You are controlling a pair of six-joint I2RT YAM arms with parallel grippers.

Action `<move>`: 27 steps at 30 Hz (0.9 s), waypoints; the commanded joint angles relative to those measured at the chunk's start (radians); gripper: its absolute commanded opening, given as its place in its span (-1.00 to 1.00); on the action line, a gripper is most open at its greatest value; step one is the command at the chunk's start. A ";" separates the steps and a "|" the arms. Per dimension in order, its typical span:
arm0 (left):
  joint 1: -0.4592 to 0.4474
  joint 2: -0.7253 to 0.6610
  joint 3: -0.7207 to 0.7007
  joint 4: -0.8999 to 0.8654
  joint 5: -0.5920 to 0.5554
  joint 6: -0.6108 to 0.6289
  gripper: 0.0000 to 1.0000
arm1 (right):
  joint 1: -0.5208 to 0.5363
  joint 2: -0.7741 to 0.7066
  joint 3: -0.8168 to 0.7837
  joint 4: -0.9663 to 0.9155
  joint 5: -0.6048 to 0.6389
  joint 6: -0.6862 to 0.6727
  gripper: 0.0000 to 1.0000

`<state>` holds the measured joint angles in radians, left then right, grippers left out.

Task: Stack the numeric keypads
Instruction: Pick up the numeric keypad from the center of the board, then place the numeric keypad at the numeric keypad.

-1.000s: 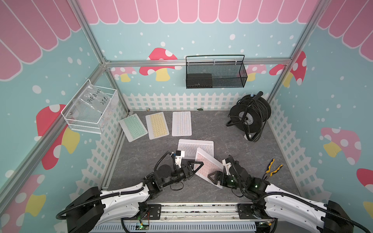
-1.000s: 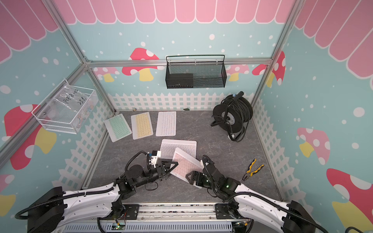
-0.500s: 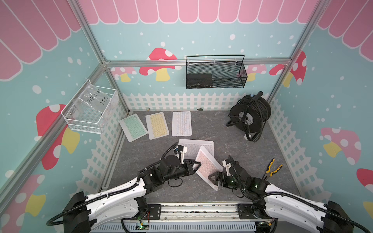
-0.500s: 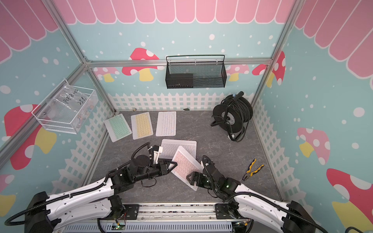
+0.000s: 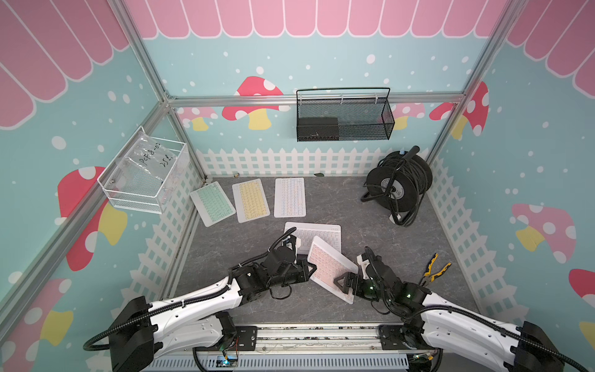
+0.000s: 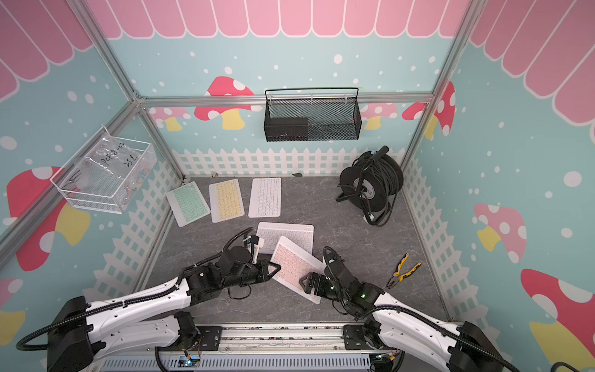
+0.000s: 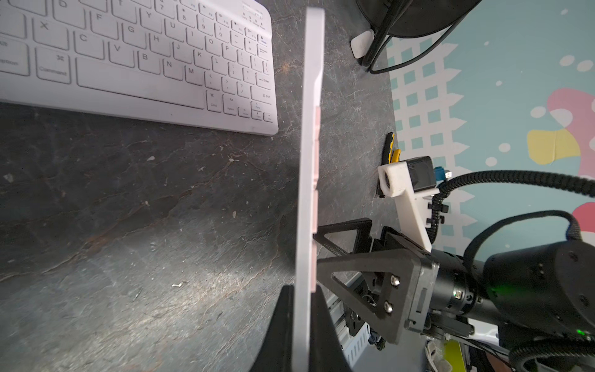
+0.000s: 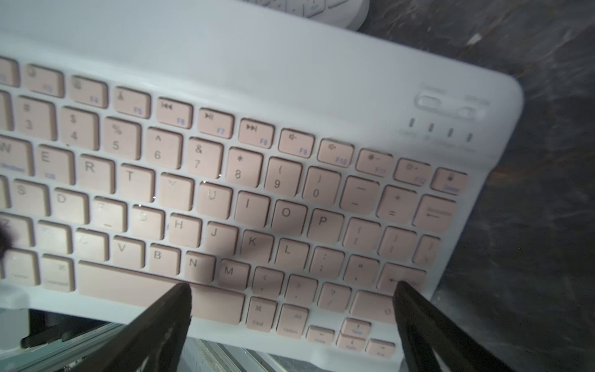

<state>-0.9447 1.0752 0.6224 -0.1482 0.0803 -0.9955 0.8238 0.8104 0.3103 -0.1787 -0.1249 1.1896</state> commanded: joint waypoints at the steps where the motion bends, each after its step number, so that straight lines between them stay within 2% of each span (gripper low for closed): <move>1: 0.040 -0.020 0.007 0.041 -0.002 0.001 -1.00 | -0.032 -0.032 0.092 -0.072 0.051 -0.039 0.99; 8: 0.187 -0.087 -0.008 0.179 0.158 -0.048 -1.00 | -0.176 -0.033 0.225 -0.143 0.077 -0.132 0.99; 14: 0.355 -0.141 -0.062 0.315 0.284 -0.142 -1.00 | -0.254 0.084 0.335 -0.149 0.088 -0.221 0.99; 19: 0.450 -0.046 -0.042 0.374 0.343 -0.117 -1.00 | -0.296 0.212 0.408 -0.126 0.087 -0.283 0.99; 22: 0.489 0.040 -0.034 0.437 0.368 -0.103 -1.00 | -0.324 0.299 0.412 -0.037 0.068 -0.303 0.99; 27: 0.572 0.187 -0.032 0.567 0.451 -0.109 -1.00 | -0.353 0.494 0.442 0.099 -0.045 -0.296 0.99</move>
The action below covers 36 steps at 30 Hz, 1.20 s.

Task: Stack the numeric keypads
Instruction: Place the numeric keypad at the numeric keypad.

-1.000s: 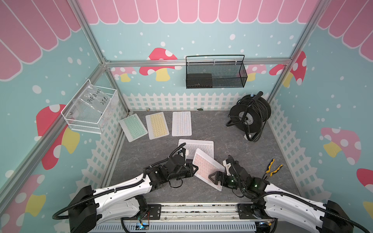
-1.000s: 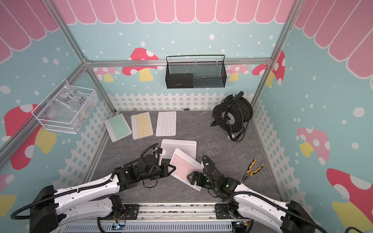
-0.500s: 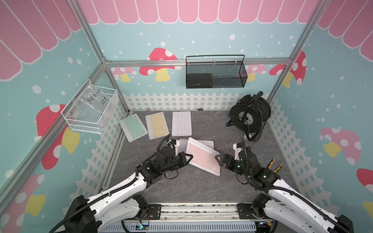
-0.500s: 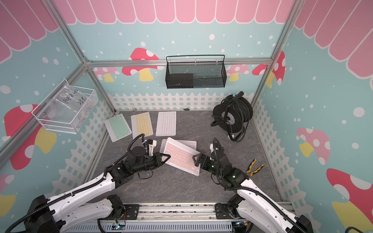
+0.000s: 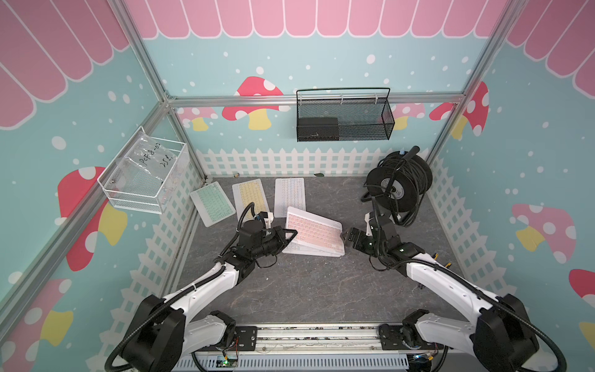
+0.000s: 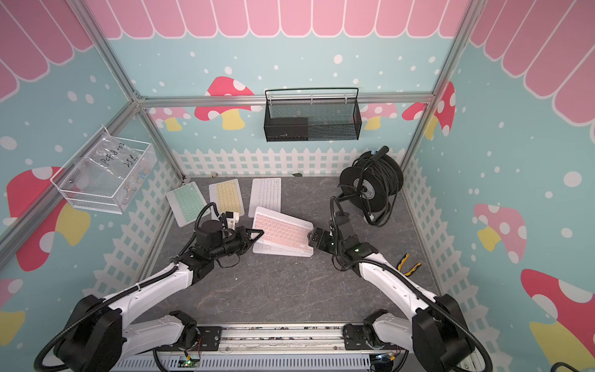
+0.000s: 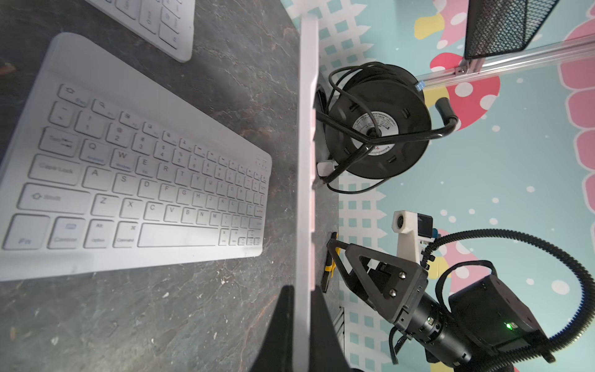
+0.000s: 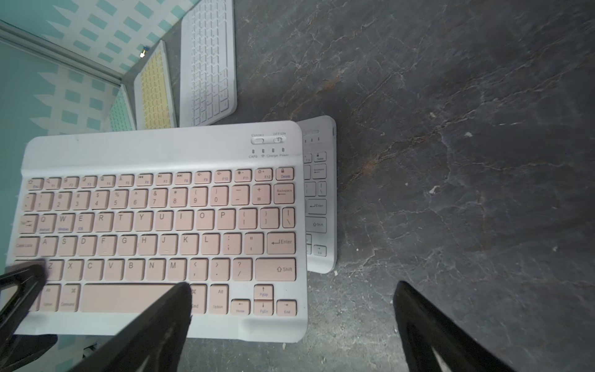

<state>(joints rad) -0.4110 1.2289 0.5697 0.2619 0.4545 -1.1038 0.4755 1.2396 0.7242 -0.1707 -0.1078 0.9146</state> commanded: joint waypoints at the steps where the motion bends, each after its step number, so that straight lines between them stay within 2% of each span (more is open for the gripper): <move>1: 0.049 0.052 0.019 0.170 0.080 -0.001 -1.00 | -0.005 0.089 0.033 0.108 -0.069 -0.019 0.99; 11: 0.103 0.288 0.038 0.361 0.214 -0.001 -1.00 | -0.004 0.292 0.104 0.178 -0.131 -0.016 0.99; 20: 0.172 0.467 0.000 0.577 0.298 -0.028 -1.00 | -0.001 0.379 0.106 0.194 -0.140 0.006 0.98; 29: 0.190 0.529 -0.024 0.647 0.315 -0.061 -0.94 | 0.010 0.408 0.134 0.192 -0.138 0.013 0.98; 36: 0.190 0.502 -0.053 0.574 0.304 -0.016 -0.91 | 0.024 0.434 0.161 0.182 -0.137 0.007 0.97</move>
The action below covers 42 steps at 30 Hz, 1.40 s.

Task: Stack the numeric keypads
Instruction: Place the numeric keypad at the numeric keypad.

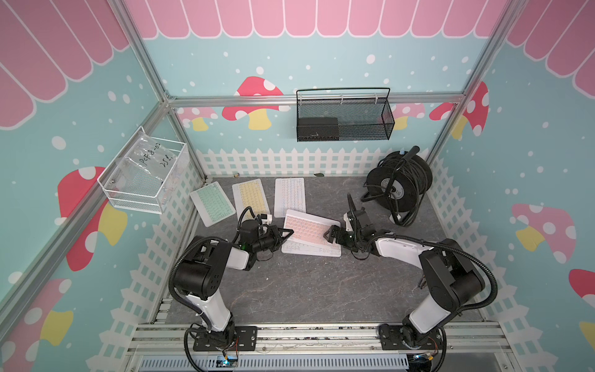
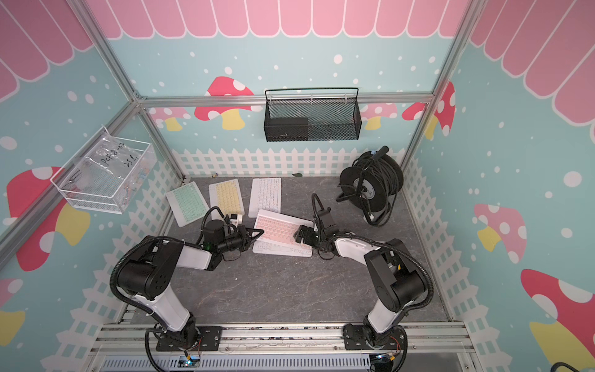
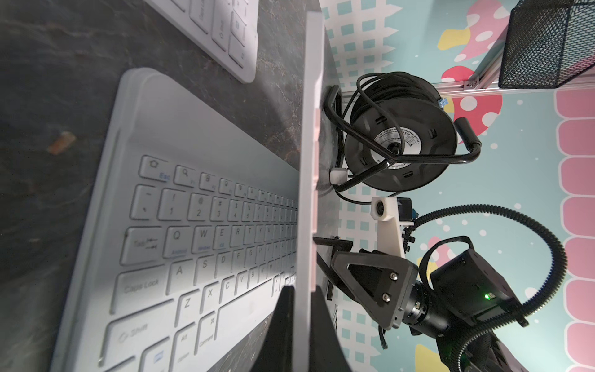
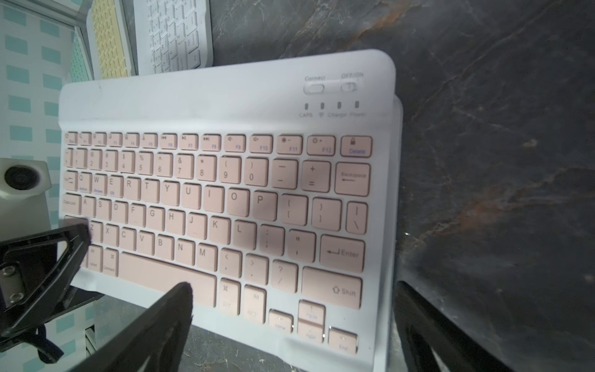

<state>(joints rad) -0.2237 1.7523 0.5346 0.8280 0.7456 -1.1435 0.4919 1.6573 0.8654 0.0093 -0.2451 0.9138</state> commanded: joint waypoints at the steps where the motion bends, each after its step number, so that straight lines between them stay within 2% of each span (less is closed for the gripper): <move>1: 0.003 -0.023 -0.022 -0.005 0.012 0.030 -0.90 | 0.011 0.018 0.020 0.002 0.003 0.007 0.97; 9: 0.002 -0.028 -0.044 -0.024 -0.005 0.036 -0.84 | 0.016 0.024 0.028 -0.016 0.021 0.007 0.97; 14: 0.001 -0.040 -0.056 -0.020 -0.011 0.023 -0.51 | 0.021 0.035 0.043 -0.023 0.025 0.005 0.97; 20: 0.001 -0.071 -0.067 -0.096 -0.035 0.056 -0.32 | 0.025 0.042 0.049 -0.026 0.029 0.007 0.97; 23: 0.001 -0.090 -0.066 -0.137 -0.043 0.071 -0.15 | 0.025 0.044 0.052 -0.036 0.036 0.007 0.97; 26: 0.000 -0.111 -0.053 -0.218 -0.055 0.098 -0.01 | 0.025 0.042 0.053 -0.049 0.051 0.009 0.97; 32: -0.029 -0.174 0.008 -0.513 -0.132 0.218 0.19 | 0.025 0.048 0.054 -0.062 0.060 0.011 0.97; 42: -0.060 -0.155 0.117 -0.708 -0.198 0.288 0.27 | 0.025 0.047 0.054 -0.057 0.053 0.010 0.97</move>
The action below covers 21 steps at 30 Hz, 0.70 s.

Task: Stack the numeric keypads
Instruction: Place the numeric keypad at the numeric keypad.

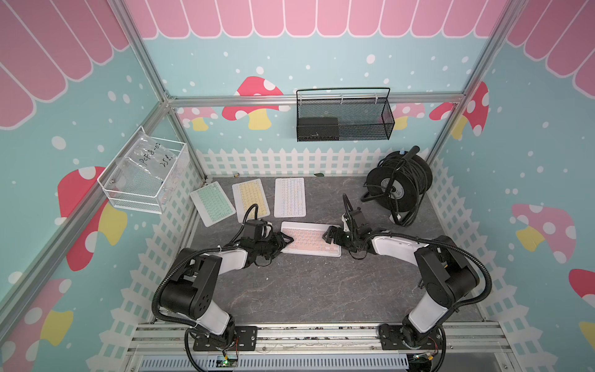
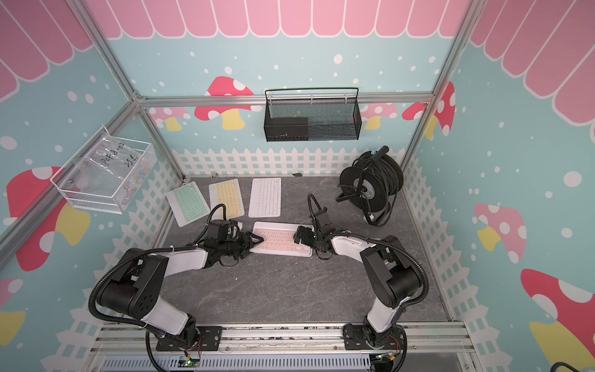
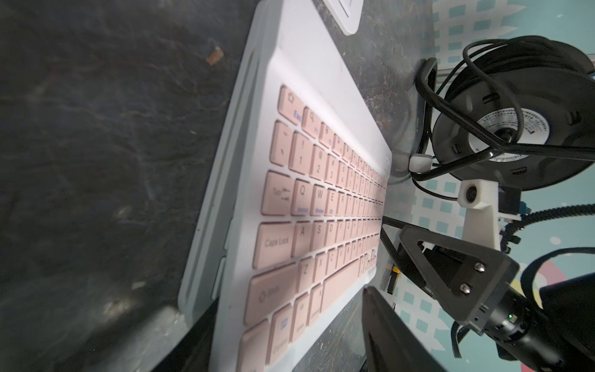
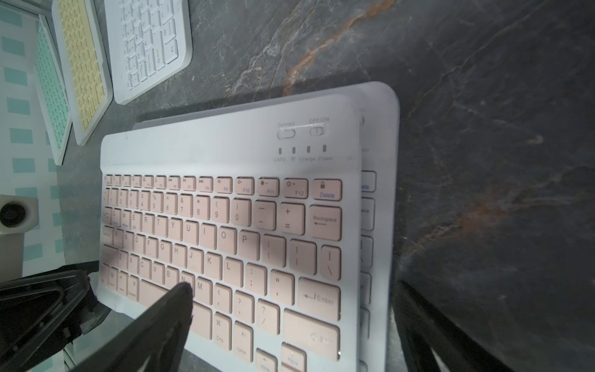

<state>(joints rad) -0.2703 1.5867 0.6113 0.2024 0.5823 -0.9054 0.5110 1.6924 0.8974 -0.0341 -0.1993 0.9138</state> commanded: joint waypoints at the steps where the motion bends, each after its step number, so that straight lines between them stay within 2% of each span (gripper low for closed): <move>1: -0.016 0.016 0.048 -0.094 -0.038 0.056 0.28 | 0.007 0.012 0.021 -0.011 0.005 0.010 0.97; 10: -0.043 0.021 0.121 -0.212 -0.092 0.114 0.28 | 0.015 0.013 0.022 -0.009 0.009 0.008 0.97; 21: -0.074 0.048 0.172 -0.266 -0.117 0.145 0.30 | 0.019 0.015 0.023 -0.017 0.017 0.000 0.97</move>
<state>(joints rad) -0.3321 1.6226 0.7506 -0.0326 0.4931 -0.7952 0.5190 1.6932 0.8974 -0.0349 -0.1917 0.9134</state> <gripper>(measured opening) 0.648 0.986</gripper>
